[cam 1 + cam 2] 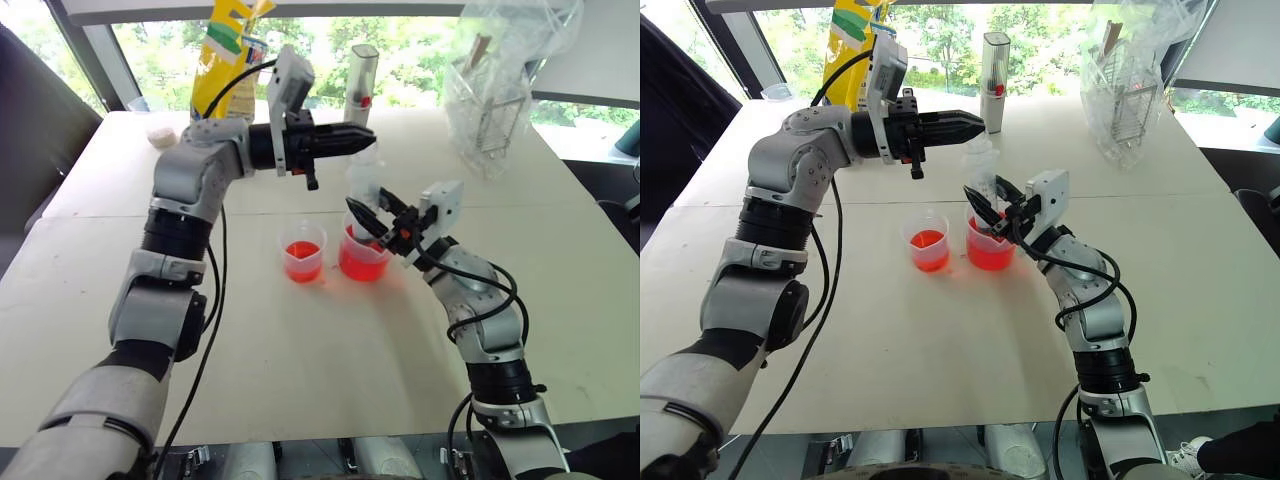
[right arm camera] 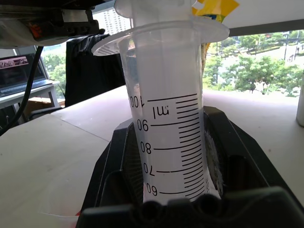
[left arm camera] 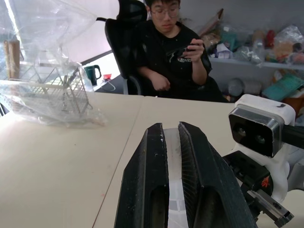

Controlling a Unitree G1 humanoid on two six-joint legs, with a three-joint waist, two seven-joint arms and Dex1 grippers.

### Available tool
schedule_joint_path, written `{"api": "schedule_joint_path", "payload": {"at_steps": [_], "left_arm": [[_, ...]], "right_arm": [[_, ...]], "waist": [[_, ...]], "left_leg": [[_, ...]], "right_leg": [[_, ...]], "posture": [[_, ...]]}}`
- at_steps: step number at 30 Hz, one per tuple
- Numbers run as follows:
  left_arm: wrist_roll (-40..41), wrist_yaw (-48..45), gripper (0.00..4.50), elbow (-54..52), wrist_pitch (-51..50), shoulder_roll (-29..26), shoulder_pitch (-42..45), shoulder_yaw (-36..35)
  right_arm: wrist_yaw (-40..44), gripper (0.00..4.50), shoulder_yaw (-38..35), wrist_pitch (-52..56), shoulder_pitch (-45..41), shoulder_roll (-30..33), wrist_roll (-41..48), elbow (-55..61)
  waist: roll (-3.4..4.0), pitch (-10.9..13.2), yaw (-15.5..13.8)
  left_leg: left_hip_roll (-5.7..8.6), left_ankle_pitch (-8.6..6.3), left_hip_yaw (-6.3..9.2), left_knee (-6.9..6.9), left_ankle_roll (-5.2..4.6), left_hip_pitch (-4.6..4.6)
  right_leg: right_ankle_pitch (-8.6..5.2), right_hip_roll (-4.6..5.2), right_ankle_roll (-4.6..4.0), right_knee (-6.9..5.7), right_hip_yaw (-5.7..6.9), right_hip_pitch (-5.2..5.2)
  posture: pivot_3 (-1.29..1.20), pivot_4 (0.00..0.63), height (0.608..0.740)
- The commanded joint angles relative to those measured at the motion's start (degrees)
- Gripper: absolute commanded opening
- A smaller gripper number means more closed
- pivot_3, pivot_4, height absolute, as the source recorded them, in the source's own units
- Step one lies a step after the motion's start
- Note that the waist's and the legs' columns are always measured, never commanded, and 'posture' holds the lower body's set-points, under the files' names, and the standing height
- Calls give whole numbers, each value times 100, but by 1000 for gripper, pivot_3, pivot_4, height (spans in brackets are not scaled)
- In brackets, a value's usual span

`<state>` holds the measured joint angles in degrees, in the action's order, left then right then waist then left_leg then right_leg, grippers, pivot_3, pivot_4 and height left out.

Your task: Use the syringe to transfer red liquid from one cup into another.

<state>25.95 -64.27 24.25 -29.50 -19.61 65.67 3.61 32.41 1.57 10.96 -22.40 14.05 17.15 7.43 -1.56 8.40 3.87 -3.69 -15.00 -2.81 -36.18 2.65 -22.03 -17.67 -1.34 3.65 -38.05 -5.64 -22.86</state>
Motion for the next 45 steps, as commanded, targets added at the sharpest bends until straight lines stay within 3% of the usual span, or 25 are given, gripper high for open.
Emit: {"api": "schedule_joint_path", "payload": {"at_steps": [1,31,35,40,45], "left_arm": [[48,214,62,-70,431,-191,542,-527],[124,347,62,-144,478,-57,487,-547],[138,382,1768,-240,400,-24,381,-527],[76,399,4358,-383,393,-5,215,-510],[165,436,4479,-646,235,-131,21,-612]], "right_arm": [[186,1385,185,22,214,30,-15,-108],[166,1385,68,143,34,144,59,78],[85,1385,-42,223,-108,155,115,253],[11,1385,-171,308,-289,182,153,343],[-60,1385,-286,348,-461,248,201,366]], "waist": [[0,0,0],[0,0,-2],[0,0,4],[0,0,-8],[1,0,1]], "left_leg": [[0,0,0,0,0,0],[0,0,0,-1,0,0],[-2,0,1,-1,0,0],[0,0,-1,-1,0,6],[0,0,-1,0,0,7]], "right_leg": [[0,0,0,0,0,0],[0,0,0,-1,1,0],[0,0,0,-1,0,-1],[0,1,0,-1,0,7],[0,1,0,-2,0,6]], "posture": [[0,150,740],[0,150,740],[0,150,740],[0,150,740],[0,150,740]]}}
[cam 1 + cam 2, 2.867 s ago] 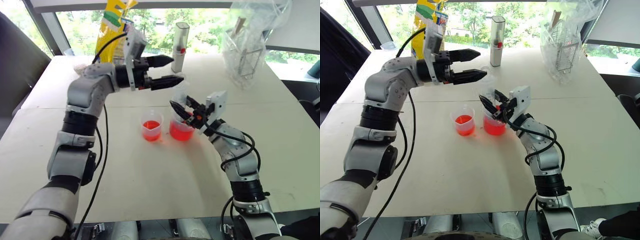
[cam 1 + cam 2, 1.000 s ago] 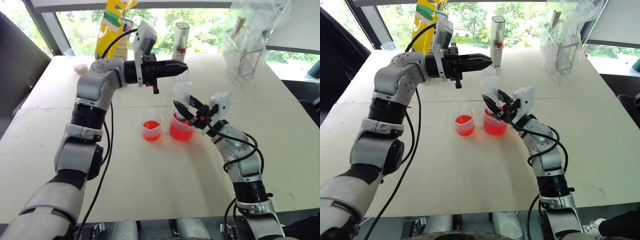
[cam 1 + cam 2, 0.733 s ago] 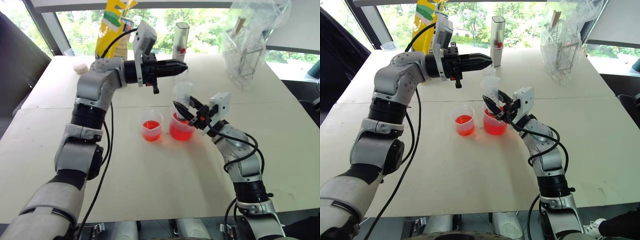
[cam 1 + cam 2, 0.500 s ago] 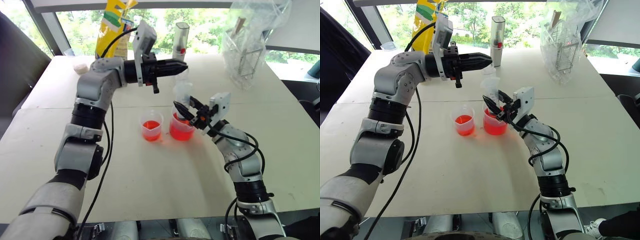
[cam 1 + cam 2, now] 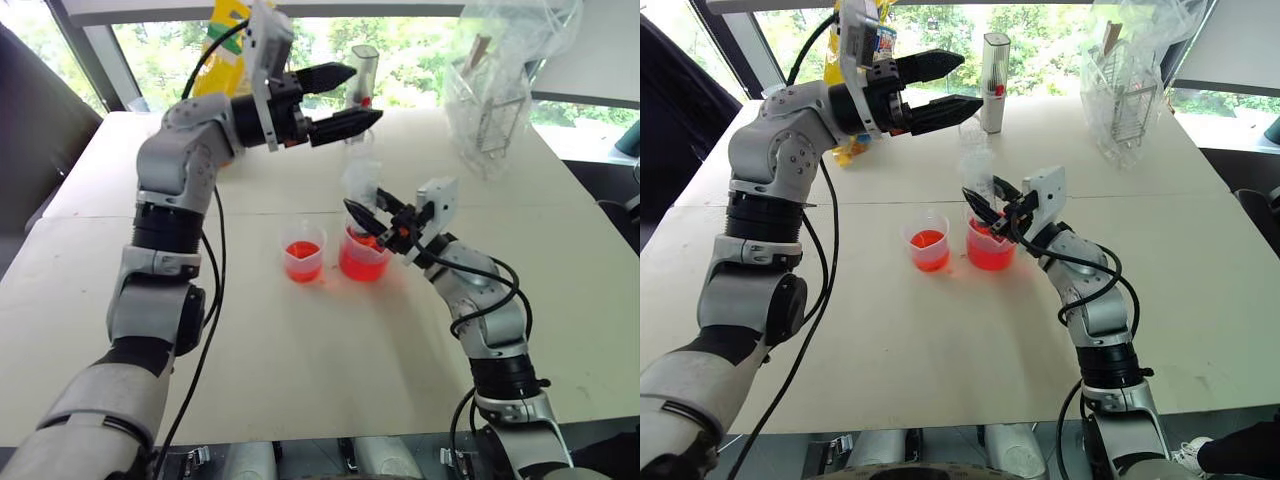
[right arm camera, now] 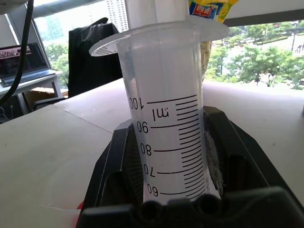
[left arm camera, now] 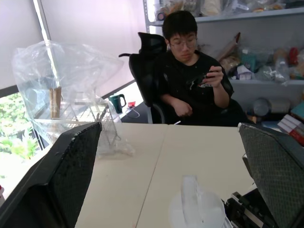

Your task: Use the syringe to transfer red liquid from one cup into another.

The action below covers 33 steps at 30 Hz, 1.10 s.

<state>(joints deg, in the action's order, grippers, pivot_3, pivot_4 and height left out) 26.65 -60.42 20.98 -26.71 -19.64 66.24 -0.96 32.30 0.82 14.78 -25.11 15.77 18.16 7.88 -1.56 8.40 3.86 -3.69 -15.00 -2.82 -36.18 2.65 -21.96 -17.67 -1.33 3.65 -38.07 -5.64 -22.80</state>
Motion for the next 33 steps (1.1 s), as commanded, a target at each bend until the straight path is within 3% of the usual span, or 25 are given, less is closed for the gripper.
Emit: {"api": "schedule_joint_path", "payload": {"at_steps": [1,13,18,27,33], "left_arm": [[129,66,4479,-387,-96,-181,-82,-199],[518,271,4479,-1517,-884,-1490,-1021,-862],[681,420,4479,-2060,-1169,-1996,-1636,-1120],[1154,843,4479,-2717,-1627,-2296,-1848,-1491],[1661,1015,4479,-3019,-1993,-2303,-1718,-1601]], "right_arm": [[-62,1385,-222,-27,-213,91,111,327],[8,1385,-186,554,-942,153,622,914],[280,1385,223,590,-1315,-194,773,688],[716,1385,900,-220,-1097,-755,314,-383],[825,1385,954,-516,-1006,-836,151,-740]], "waist": [[0,0,5],[4,2,10],[2,1,10],[-3,-2,-1],[-2,-1,11]], "left_leg": [[-1,0,1,1,0,0],[-7,0,1,2,0,8],[-11,0,0,4,0,13],[-8,0,1,0,0,9],[-9,0,2,1,0,11]], "right_leg": [[0,0,0,0,-1,0],[0,2,0,-6,-3,2],[0,10,-1,-5,-6,6],[0,14,-1,-1,-3,8],[0,12,-1,-3,-3,7]], "posture": [[0,150,740],[0,150,740],[0,150,740],[0,150,740],[0,150,740]]}}
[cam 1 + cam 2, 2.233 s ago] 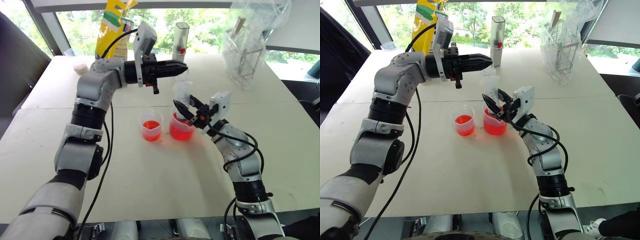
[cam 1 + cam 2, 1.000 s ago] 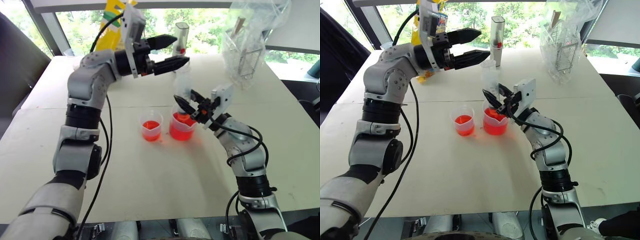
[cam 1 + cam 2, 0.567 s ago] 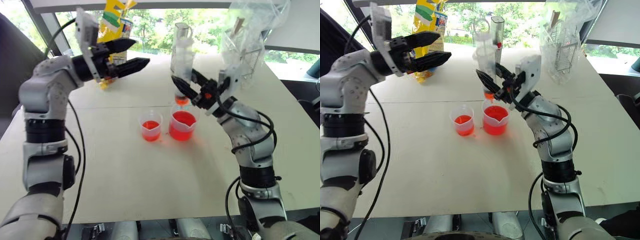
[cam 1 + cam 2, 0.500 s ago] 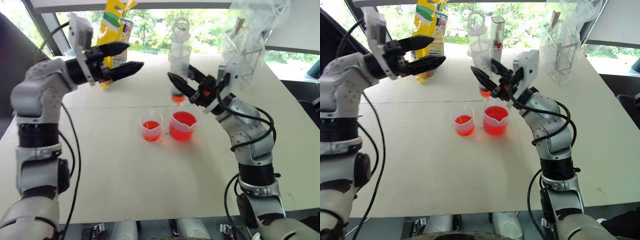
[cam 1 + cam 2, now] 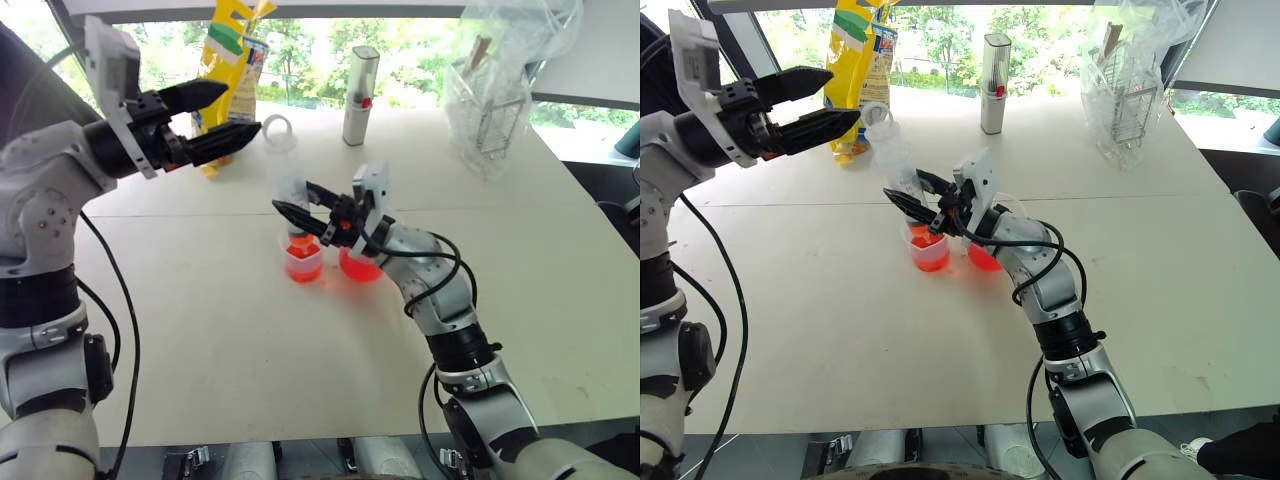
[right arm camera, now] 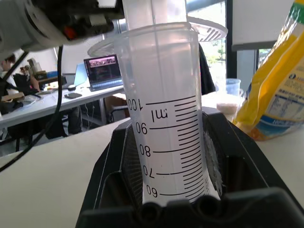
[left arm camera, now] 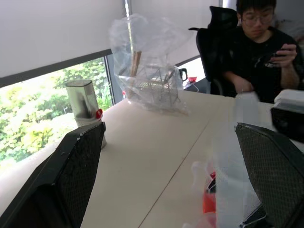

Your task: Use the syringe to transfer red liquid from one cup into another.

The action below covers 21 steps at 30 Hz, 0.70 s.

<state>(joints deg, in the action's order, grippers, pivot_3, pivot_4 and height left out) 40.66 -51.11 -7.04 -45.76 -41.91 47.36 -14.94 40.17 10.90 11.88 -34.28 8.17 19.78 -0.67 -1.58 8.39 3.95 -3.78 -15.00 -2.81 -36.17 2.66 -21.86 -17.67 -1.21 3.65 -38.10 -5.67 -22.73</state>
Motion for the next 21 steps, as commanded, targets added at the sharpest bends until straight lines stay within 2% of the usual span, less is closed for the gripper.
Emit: {"api": "schedule_joint_path", "payload": {"at_steps": [1,6,12,16,17,18,19,21], "left_arm": [[329,123,4479,-217,-119,-50,201,-200],[432,197,4479,-210,-105,54,251,6],[-19,271,4479,-157,175,174,141,550],[-86,282,4479,-159,234,270,165,663],[-75,288,3985,-147,240,290,178,659],[-66,288,3829,-138,245,302,185,656],[-57,287,3467,-139,245,306,184,650],[-45,281,2457,-156,246,316,162,644]], "right_arm": [[44,1385,-57,-244,-85,-85,-26,95],[45,1385,-69,-288,-87,-113,-86,53],[21,1385,-72,-287,-85,-104,-137,66],[12,1385,-80,-270,-70,-87,-157,96],[5,1385,-81,-265,-66,-85,-159,104],[1,1385,-80,-264,-64,-83,-159,109],[-4,1385,-77,-260,-59,-81,-161,119],[-11,1385,-70,-267,-51,-75,-178,118]], "waist": [[0,0,5],[0,0,4],[0,0,-1],[0,0,6],[0,0,7],[1,0,5],[1,0,5],[1,0,4]], "left_leg": [[0,0,0,0,0,1],[0,0,1,3,0,4],[2,0,0,1,0,4],[3,0,-1,2,0,3],[2,0,-2,3,0,3],[2,0,-2,3,0,4],[2,0,-1,4,0,4],[1,0,-1,4,0,4]], "right_leg": [[0,0,0,-1,0,0],[0,-2,0,-1,0,0],[0,-2,0,0,0,1],[0,-2,0,0,-2,0],[0,-2,0,0,-3,-1],[0,-2,0,0,-3,-1],[0,-2,0,0,-3,-1],[0,-3,-1,0,-3,-1]], "posture": [[0,150,740],[0,150,740],[0,150,740],[0,150,740],[0,150,740],[0,150,740],[0,150,740],[0,150,740]]}}
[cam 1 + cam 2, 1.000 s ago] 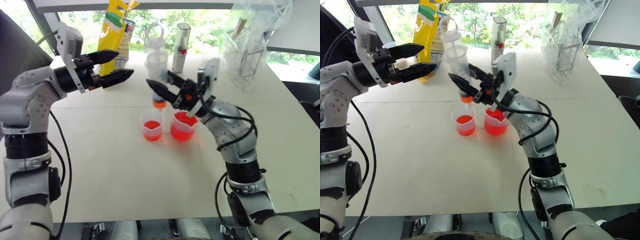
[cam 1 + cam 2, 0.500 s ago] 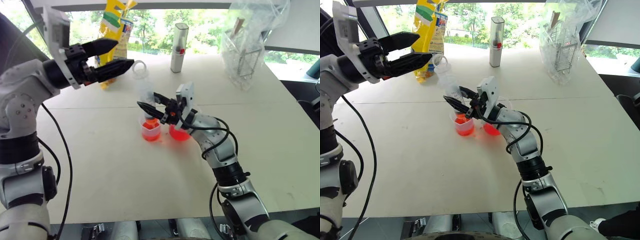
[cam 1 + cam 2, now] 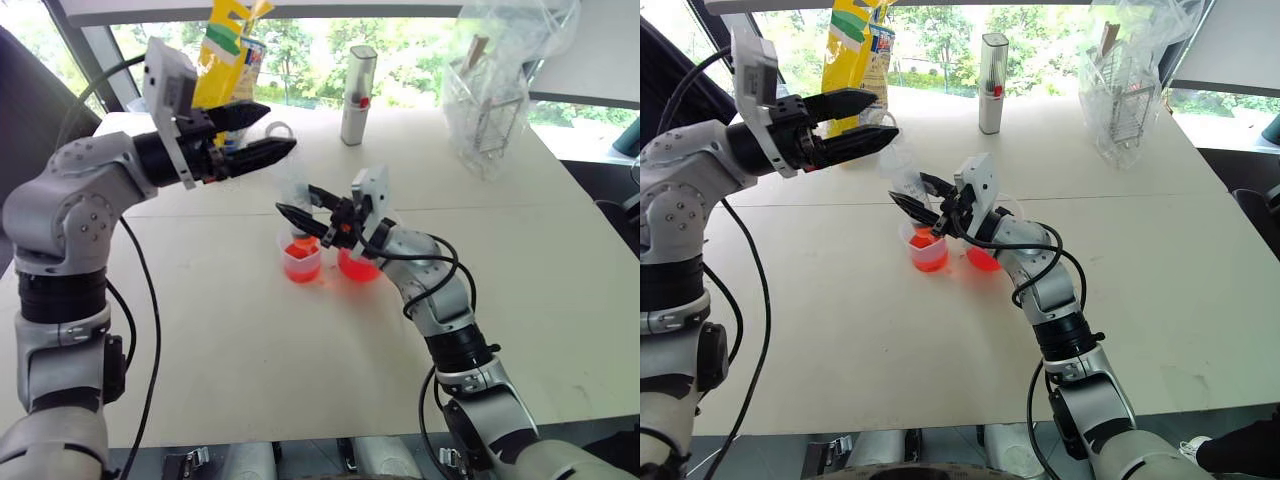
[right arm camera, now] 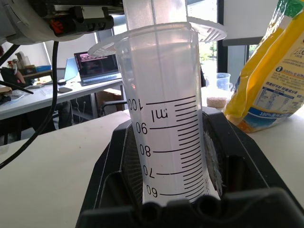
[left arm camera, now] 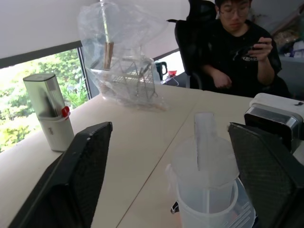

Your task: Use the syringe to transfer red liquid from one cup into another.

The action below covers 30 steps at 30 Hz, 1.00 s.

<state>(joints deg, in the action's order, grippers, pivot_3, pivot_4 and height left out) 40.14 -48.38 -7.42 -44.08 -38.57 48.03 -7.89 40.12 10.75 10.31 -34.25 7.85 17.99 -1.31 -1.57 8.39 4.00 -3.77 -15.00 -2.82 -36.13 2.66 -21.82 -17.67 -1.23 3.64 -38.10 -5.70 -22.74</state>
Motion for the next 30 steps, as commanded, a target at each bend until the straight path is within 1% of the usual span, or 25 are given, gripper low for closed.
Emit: {"api": "schedule_joint_path", "payload": {"at_steps": [1,5,13,30], "left_arm": [[12,7,1970,-124,76,-14,88,-62],[118,-26,22,-220,17,2,29,-92],[139,-128,22,-376,-70,-74,-116,56],[-420,-294,22,-280,405,-95,-671,600]], "right_arm": [[-7,1385,-53,-113,-52,-43,-5,181],[-17,1385,-54,-113,-58,-42,-19,185],[-21,1385,-107,-56,-174,-86,16,211],[-116,1385,-496,486,-733,-62,337,639]], "waist": [[0,0,-4],[0,0,-2],[0,0,-2],[1,0,-2]], "left_leg": [[0,0,0,0,0,0],[1,0,-1,-1,0,-1],[0,0,0,0,0,0],[0,0,-1,1,0,0]], "right_leg": [[0,0,0,0,0,0],[0,0,0,1,0,1],[0,0,0,0,-1,1],[0,1,0,2,-3,0]], "posture": [[0,150,740],[0,150,740],[0,150,740],[0,150,740]]}}
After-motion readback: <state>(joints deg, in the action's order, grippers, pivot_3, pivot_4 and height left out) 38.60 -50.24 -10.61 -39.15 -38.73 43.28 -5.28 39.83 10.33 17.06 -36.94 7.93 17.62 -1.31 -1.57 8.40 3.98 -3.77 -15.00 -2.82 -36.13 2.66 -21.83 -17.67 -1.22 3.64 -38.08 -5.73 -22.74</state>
